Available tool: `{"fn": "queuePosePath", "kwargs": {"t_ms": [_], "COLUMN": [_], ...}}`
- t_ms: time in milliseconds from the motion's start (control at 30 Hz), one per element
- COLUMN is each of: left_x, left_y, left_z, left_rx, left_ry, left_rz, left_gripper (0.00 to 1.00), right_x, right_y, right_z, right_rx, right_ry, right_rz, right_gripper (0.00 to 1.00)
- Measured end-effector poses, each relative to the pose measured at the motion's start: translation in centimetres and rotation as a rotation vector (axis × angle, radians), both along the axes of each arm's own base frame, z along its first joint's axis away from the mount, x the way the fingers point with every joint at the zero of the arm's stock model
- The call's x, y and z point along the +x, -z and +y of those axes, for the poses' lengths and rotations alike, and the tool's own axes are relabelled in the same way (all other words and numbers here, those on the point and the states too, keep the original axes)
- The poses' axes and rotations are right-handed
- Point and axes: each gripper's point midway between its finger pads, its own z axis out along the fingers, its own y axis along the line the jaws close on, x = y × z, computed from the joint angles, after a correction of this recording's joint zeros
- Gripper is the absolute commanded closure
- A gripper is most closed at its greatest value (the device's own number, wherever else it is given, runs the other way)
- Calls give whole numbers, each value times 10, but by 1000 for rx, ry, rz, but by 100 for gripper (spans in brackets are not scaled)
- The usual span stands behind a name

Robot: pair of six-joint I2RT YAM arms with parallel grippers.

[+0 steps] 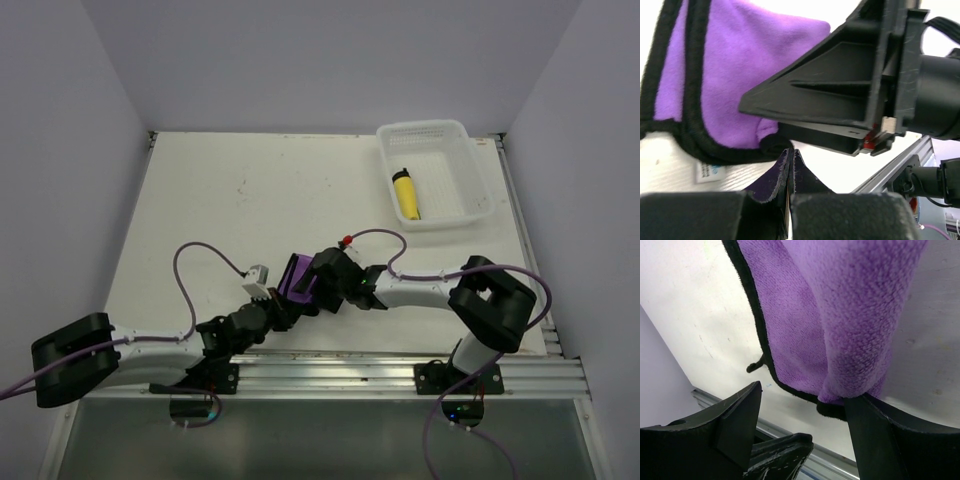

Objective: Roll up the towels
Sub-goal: Roll the towel

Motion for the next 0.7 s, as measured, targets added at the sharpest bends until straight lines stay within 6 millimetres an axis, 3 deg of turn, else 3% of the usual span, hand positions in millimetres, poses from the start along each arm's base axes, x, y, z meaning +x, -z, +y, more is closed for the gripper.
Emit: {"fn": "queuePosePath", "kwargs": {"t_ms": [367, 700], "left_x": [6, 3], "left_y": [-21, 24], "left_z": [-16, -13], "left_rx": [-60, 58], "left_ry": [38, 49], "left_rz": [-96, -33], "left_gripper": [100, 100], "right_x": [0, 0], "right_y": [0, -1], "right_z": [2, 3], "right_rx": [11, 12], "right_ry": [-1, -1], "right_rz": [20, 23], "right_gripper": [28, 27]}}
